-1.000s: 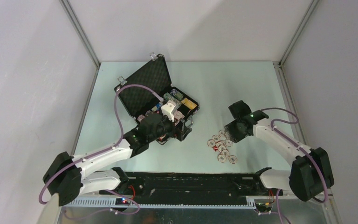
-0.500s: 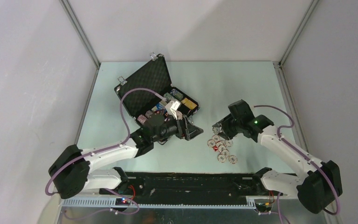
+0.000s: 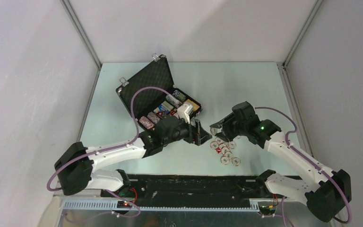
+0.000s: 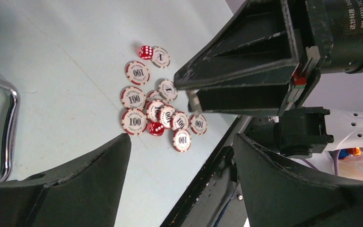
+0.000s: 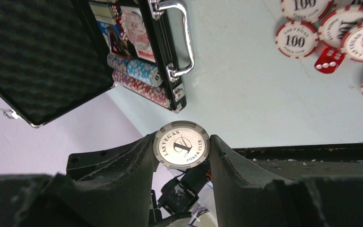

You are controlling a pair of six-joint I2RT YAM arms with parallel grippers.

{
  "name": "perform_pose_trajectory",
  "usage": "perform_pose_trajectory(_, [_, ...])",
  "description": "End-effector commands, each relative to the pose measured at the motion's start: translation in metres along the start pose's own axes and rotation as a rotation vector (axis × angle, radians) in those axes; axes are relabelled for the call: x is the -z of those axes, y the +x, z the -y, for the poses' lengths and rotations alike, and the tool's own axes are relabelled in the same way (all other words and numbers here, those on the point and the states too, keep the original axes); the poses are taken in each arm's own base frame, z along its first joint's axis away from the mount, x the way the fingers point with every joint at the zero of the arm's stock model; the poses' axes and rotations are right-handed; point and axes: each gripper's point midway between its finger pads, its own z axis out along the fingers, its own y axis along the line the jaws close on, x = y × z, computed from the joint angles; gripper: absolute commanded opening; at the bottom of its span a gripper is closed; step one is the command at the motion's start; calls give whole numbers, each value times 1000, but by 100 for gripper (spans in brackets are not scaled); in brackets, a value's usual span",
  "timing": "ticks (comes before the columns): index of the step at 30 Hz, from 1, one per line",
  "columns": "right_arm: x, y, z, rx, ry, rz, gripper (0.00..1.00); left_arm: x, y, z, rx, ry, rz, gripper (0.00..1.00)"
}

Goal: Pack up texas hold em set

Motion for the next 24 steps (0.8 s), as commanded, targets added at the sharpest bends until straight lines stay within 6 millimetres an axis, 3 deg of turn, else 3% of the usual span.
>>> perform_pose_trajectory(1, [3, 13, -16, -21, -57, -45, 0, -8, -14, 6, -60, -34, 37, 86])
perform_pose_trajectory(8, [8, 22, -16, -23, -62, -66, 0, -18, -19, 10, -44, -29, 50, 80])
perform_pose_trajectory(16, [7, 29, -15, -20, -57, -92, 0, -23, -22, 19, -26, 8, 73, 47])
perform_pose_trajectory(21, [1, 38, -15, -34, -74, -123, 0, -26, -21, 22, -28, 13, 77, 37])
perform_pose_trajectory(24, [-2, 40, -11, -33, -69, -130, 0, -27, -22, 22, -34, 14, 80, 20])
